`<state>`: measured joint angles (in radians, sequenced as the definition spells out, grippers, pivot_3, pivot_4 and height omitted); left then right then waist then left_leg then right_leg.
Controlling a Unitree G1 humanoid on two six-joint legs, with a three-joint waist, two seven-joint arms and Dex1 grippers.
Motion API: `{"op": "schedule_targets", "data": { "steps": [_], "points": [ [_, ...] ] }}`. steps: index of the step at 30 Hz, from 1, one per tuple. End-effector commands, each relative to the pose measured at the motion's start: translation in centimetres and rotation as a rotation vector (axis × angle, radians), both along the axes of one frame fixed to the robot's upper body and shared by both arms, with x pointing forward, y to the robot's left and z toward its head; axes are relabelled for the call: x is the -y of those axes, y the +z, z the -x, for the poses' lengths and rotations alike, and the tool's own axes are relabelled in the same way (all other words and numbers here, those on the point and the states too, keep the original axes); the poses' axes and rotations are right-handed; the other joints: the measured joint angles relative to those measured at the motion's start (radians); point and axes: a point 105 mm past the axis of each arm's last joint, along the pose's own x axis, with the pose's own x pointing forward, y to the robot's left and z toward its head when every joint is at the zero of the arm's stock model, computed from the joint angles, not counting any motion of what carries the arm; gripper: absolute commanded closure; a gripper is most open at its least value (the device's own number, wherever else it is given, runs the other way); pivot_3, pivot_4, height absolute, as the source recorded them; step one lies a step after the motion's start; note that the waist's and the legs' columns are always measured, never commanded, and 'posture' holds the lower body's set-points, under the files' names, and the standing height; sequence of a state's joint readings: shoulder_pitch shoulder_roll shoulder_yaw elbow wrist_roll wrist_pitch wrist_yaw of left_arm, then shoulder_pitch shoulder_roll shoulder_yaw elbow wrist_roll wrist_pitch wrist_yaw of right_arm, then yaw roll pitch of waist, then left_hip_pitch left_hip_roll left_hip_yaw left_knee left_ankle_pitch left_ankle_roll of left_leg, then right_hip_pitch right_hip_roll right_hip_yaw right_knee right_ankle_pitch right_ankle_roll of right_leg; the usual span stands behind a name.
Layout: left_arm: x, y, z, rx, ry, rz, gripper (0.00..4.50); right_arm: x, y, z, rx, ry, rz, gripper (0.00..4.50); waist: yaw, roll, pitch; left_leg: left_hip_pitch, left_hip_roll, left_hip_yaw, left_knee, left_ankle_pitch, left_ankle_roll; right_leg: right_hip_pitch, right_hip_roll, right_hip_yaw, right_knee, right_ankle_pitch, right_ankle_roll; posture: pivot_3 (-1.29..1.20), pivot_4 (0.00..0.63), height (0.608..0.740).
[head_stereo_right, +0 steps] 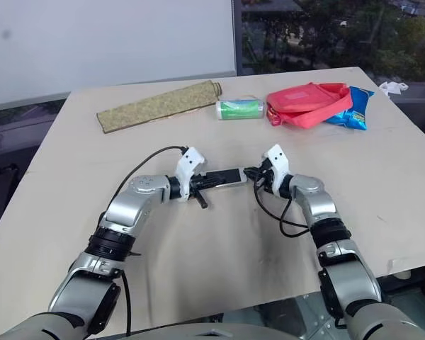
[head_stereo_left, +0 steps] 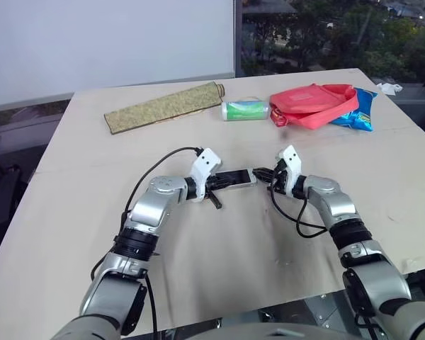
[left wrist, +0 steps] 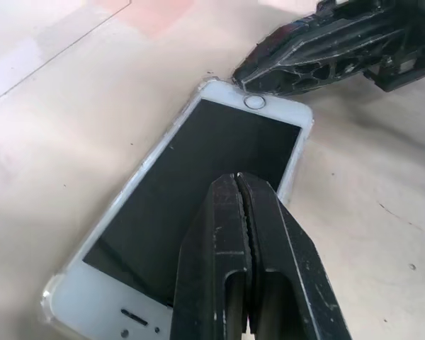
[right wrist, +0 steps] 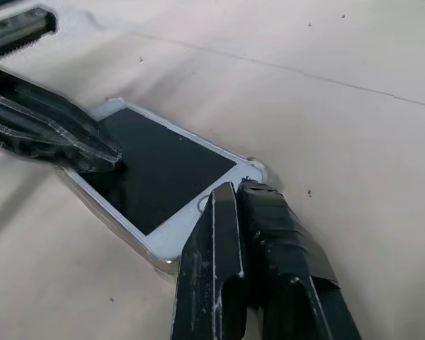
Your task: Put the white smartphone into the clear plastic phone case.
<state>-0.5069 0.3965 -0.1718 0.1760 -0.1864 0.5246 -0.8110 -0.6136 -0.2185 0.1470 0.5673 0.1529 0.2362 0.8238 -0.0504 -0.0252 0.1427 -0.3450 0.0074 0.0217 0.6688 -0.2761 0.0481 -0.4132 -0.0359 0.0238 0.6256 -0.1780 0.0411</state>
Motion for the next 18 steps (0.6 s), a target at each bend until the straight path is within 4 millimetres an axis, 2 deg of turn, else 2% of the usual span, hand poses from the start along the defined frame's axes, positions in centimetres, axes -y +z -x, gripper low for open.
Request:
{"op": "schedule_targets", "data": {
  "steps": [1,9,13,18],
  "points": [
    [0.0,0.0,-0.1,-0.006,0.007,0.010,4.50,0.6,-8.0,3.5,-0.252,0.041,0.224,4.43,-0.003,-0.001,-0.002,0.000,0.001,0.000,0.000,0.000,0.000,0.000,0.001,0.000,0.000,0.000,0.000,0.00,0.150,0.740],
    [0.3,0.1,0.2,-0.002,-0.015,0.014,4.50,1.2,-8.7,3.6,-0.089,0.155,0.443,4.43,-0.013,-0.001,-0.009,0.001,0.001,-0.001,-0.001,0.000,0.000,0.000,0.001,0.000,0.000,0.000,-0.001,0.00,0.150,0.740],
    [0.8,-0.3,0.5,-0.016,-0.029,0.022,4.50,1.3,-8.6,3.9,-0.067,0.191,0.446,4.43,-0.012,-0.003,-0.011,0.001,0.001,-0.001,-0.001,0.000,0.000,0.000,0.000,-0.001,-0.001,-0.001,-0.001,0.00,0.150,0.740],
    [1.3,-1.2,0.9,-0.054,-0.034,0.048,4.50,0.8,-7.9,4.5,-0.087,0.226,0.358,4.43,-0.009,-0.002,-0.014,0.000,0.001,-0.001,-0.003,0.000,-0.001,0.000,-0.003,-0.001,-0.004,-0.001,-0.001,0.00,0.150,0.740]
  ]
}}
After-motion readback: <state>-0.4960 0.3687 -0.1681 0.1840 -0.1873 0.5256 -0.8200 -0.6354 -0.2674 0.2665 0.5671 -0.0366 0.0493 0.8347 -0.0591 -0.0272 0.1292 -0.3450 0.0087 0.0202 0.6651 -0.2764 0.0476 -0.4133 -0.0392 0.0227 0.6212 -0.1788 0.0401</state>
